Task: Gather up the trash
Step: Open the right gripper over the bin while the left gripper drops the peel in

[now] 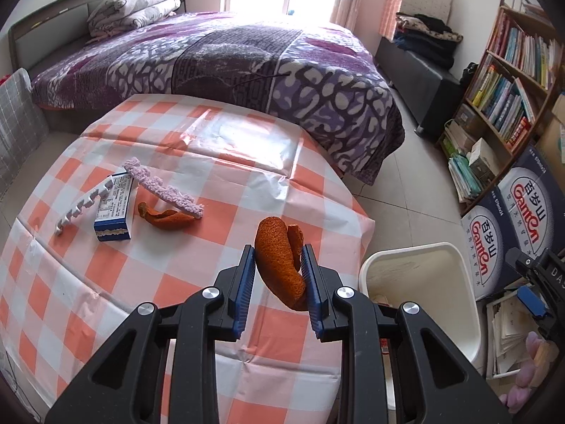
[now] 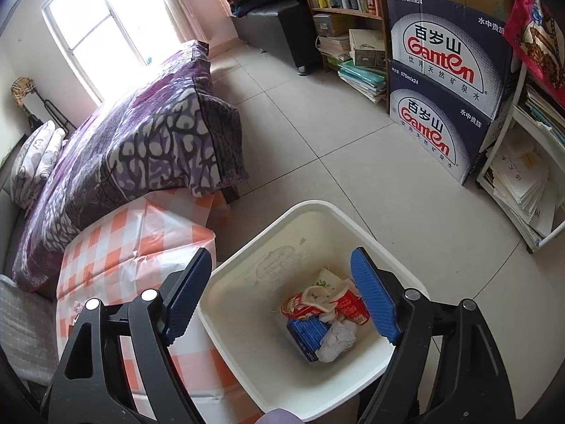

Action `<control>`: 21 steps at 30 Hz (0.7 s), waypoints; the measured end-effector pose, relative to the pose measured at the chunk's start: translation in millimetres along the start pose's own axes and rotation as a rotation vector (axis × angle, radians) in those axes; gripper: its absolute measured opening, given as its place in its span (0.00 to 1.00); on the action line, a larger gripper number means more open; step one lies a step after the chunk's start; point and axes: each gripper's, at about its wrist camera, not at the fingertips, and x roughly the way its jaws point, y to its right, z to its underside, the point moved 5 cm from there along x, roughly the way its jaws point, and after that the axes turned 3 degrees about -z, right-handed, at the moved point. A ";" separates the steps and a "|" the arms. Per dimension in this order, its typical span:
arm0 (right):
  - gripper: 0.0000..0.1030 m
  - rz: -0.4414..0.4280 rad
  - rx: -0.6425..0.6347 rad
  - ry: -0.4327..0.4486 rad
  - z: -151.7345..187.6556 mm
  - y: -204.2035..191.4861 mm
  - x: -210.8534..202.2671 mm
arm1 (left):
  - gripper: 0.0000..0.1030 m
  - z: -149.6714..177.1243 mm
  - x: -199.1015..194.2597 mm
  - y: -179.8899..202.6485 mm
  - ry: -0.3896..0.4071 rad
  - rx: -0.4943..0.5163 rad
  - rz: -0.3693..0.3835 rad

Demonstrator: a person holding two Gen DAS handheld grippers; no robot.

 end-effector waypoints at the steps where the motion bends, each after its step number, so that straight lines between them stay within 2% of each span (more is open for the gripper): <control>1: 0.77 0.001 0.014 0.000 -1.8 4.4 -0.2 | 0.26 1.1 0.8 4.7 -0.003 0.006 0.006; 7: 0.81 0.034 0.067 0.016 -10.3 27.1 -3.8 | 0.27 9.8 3.0 34.1 -0.026 0.053 0.051; 12: 0.83 0.060 0.101 0.026 -15.8 44.1 -6.4 | 0.27 17.7 4.0 65.2 -0.055 0.103 0.122; 20: 0.84 0.065 0.209 0.035 -24.2 68.9 -11.5 | 0.27 23.8 -0.3 120.7 -0.166 0.206 0.324; 21: 0.84 0.063 0.221 0.036 -25.3 70.4 -11.5 | 0.33 22.6 -0.8 124.5 -0.190 0.205 0.355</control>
